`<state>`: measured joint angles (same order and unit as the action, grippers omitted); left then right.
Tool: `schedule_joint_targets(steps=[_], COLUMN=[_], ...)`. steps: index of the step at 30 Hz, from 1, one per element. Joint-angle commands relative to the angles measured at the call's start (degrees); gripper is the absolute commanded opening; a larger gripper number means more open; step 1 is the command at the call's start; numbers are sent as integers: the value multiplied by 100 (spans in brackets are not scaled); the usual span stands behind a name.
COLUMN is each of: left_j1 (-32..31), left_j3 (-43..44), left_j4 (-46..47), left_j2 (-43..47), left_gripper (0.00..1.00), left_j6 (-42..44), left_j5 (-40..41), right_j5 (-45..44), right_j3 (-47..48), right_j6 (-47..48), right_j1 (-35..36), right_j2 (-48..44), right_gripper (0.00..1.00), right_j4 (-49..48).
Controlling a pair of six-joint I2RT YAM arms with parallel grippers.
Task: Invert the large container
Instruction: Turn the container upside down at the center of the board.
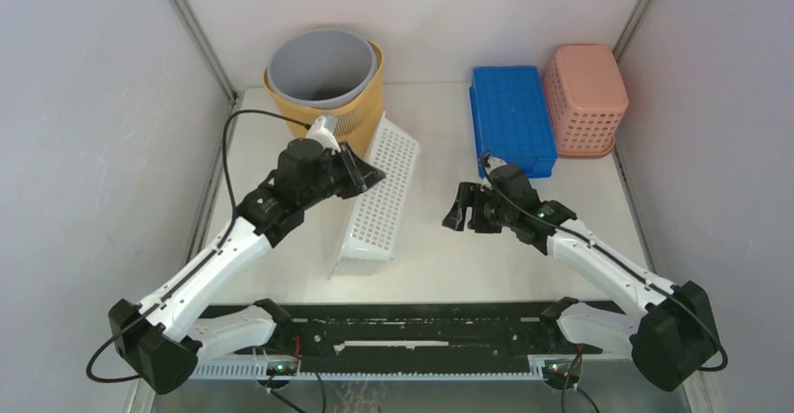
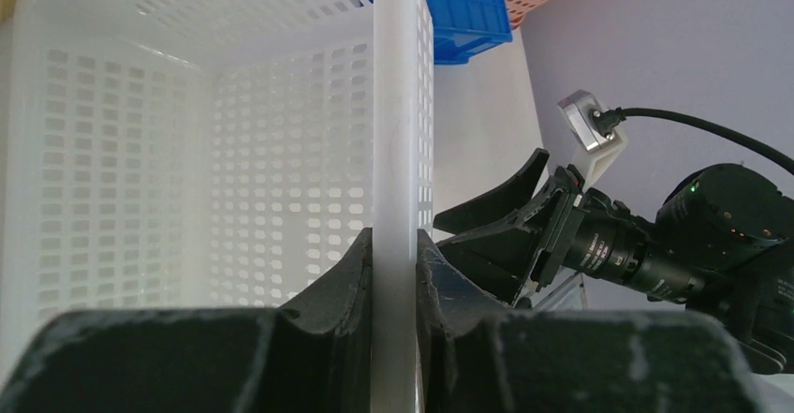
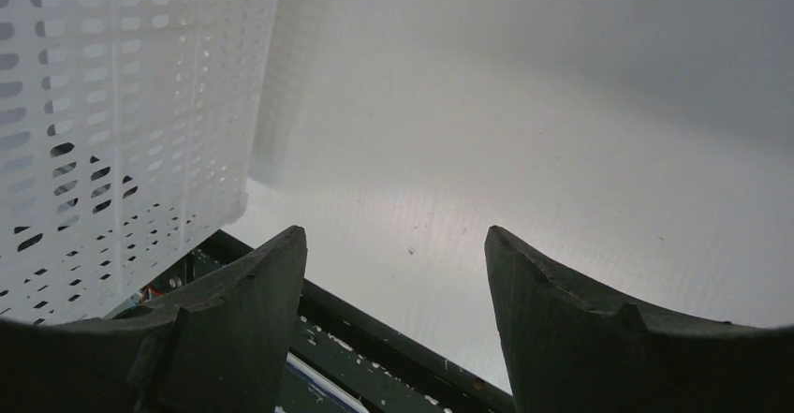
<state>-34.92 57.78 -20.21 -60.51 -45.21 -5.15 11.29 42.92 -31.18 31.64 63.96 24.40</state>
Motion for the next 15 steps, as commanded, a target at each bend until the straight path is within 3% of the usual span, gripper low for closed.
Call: schedule_joint_targets(steps=[1, 9, 15], left_j1=[-103, -362, -525], left_j3=[428, 308, -33], left_j4=[991, 1531, 2432], left_j2=[-49, -259, -362], left_gripper=[0, 0, 0], left_j6=[-383, -915, -1567], left_j5=[-124, -92, -130], right_j5=[61, 147, 218], right_j3=[77, 138, 207], right_j6=[144, 265, 350], right_j1=[-136, -420, -648], right_j2=[-356, -783, -1080], right_gripper=[79, 79, 79], right_j4=[57, 346, 562])
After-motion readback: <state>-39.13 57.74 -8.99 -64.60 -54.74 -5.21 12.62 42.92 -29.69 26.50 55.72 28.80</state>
